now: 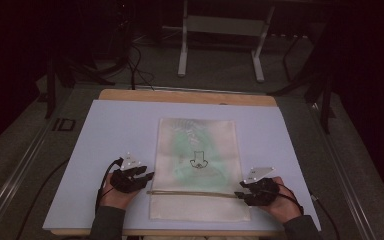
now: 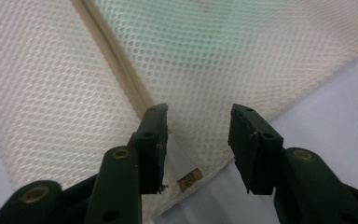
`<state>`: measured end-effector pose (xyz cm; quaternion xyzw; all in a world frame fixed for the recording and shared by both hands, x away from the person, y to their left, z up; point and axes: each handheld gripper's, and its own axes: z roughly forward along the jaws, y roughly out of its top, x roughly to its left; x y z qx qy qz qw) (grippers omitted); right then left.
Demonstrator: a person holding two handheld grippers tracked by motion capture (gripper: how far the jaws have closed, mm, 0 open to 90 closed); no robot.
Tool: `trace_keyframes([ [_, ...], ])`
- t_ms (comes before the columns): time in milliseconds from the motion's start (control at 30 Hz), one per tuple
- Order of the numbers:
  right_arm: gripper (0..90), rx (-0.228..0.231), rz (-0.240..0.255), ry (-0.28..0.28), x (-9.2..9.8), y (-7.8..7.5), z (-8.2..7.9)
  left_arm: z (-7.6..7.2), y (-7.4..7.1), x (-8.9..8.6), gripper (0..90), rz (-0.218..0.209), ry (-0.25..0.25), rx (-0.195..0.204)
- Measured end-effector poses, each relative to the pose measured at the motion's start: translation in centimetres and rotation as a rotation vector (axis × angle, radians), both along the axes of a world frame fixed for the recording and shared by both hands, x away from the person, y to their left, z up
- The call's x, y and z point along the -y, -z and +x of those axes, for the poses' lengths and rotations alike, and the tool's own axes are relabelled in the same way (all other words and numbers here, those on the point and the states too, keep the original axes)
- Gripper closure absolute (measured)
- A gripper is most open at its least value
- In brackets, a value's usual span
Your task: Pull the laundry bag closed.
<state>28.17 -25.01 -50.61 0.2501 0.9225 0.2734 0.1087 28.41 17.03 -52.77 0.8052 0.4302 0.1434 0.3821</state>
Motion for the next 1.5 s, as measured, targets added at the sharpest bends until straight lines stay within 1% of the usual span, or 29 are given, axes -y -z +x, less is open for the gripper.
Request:
trace_keyframes([
  [167, 58.2, -0.009, -0.038, -0.048, -1.1, -0.4, 0.0, -0.1, 0.0, 0.1, 59.2, 0.003, 0.012, -0.006],
  [233, 56.9, -0.004, -0.06, -0.066, -1.6, -0.6, 0.1, -0.1, 0.0, 0.1, 59.0, 0.003, 0.016, -0.009],
  [333, 56.1, -0.001, -0.081, -0.092, -2.3, -0.9, 0.3, -0.3, 0.0, 0.0, 58.1, 0.006, 0.031, -0.009],
  [600, 56.3, -0.01, -0.108, -0.161, -4.5, -1.3, 0.4, -0.7, -0.3, -0.3, 57.7, 0.004, 0.033, -0.011],
  [667, 56.8, -0.017, -0.11, -0.177, -5.2, -1.3, 0.3, -0.9, -0.4, -0.4, 57.7, 0.001, 0.03, -0.009],
  [700, 56.7, -0.012, -0.112, -0.194, -5.5, -1.4, 0.3, -0.9, -0.4, -0.4, 57.7, -0.003, 0.031, -0.005],
  [767, 56.7, -0.013, -0.113, -0.199, -5.9, -1.4, 0.3, -1.0, -0.4, -0.3, 57.7, -0.003, 0.033, -0.003],
  [800, 56.8, -0.009, -0.105, -0.212, -6.6, -1.6, 0.3, -0.9, -0.4, -0.3, 57.7, 0.001, 0.034, -0.004],
  [900, 56.9, -0.008, -0.098, -0.23, -7.5, -1.8, 0.3, -0.9, -0.3, -0.2, 57.8, 0.009, 0.038, -0.007],
  [1100, 59.4, 0.004, -0.087, -0.276, -9.5, -2.0, 0.5, -0.8, -0.3, -0.2, 59.0, 0.006, 0.042, -0.004],
  [1367, 60.8, 0.01, -0.104, -0.334, -12.2, -2.3, 0.7, -0.6, -0.2, 0.2, 59.6, 0.013, 0.058, -0.006],
  [1500, 61.7, 0.016, -0.096, -0.36, -13.5, -2.5, 0.8, -0.4, -0.2, 0.2, 59.7, 0.009, 0.063, -0.007],
])
